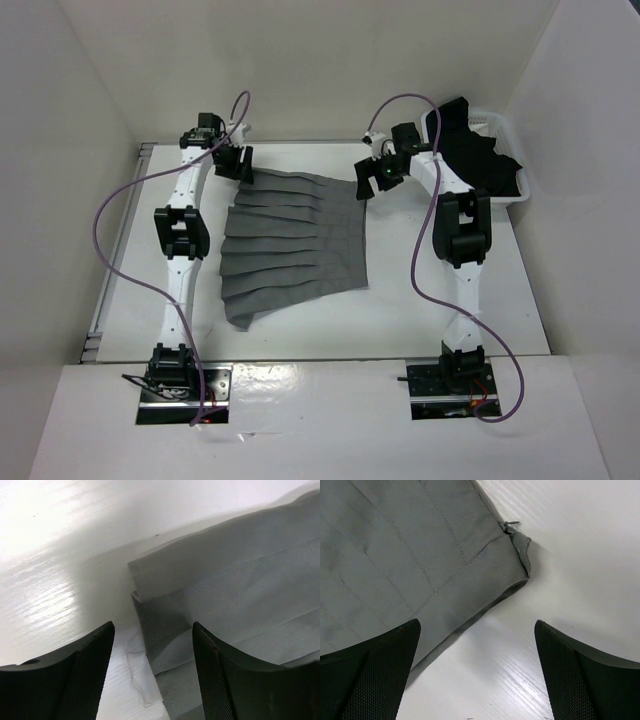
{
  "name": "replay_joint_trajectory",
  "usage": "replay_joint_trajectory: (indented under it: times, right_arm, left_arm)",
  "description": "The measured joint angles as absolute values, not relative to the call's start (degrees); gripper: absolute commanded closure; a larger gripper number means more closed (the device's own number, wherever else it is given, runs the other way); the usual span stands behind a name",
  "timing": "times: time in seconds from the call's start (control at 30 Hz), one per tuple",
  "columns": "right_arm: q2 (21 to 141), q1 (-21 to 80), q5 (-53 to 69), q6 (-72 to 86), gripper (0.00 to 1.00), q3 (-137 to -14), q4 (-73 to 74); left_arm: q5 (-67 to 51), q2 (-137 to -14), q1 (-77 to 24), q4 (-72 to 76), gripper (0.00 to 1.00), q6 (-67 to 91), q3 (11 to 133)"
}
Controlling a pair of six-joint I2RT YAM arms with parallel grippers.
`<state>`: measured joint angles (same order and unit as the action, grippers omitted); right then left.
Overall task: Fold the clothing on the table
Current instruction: Fold the skirt
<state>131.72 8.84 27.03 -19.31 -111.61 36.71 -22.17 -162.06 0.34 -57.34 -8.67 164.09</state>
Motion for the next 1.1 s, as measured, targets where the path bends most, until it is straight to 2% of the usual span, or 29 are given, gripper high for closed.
replay_joint_trajectory:
  times: [0.17,0.5,0.67,0.73,0.83,1.1]
  right_arm:
    - [131.7,8.8,27.7,-19.3,0.01,-110.8,36.4]
    - [131.7,8.2,27.9,-19.0,0.01,-110.1,35.4]
    - [131.7,7.4,27.9,-17.8,0.01,-110.1,33.8]
    - [131.7,6.8,27.9,-17.2,0.01,-110.1,33.1]
    - [132.5,5.8,28.0,-16.3,0.01,-110.5,32.1]
    - [137.9,5.0,28.8,-15.3,0.04,-115.0,31.1]
  left_arm:
    - [-22.1,-162.3,0.4,-57.0,0.29,-8.7,164.4]
    - [-29.8,-164.2,0.4,-57.5,0.30,-10.7,166.3]
    - [-31.7,-164.6,0.1,-57.8,0.45,-11.7,166.5]
    - [-32.0,-164.9,0.1,-58.0,0.56,-11.9,166.9]
    - [-32.4,-165.2,0.1,-58.6,0.68,-12.0,167.0]
    - [-33.4,-165.6,0.1,-59.0,0.74,-12.1,167.2]
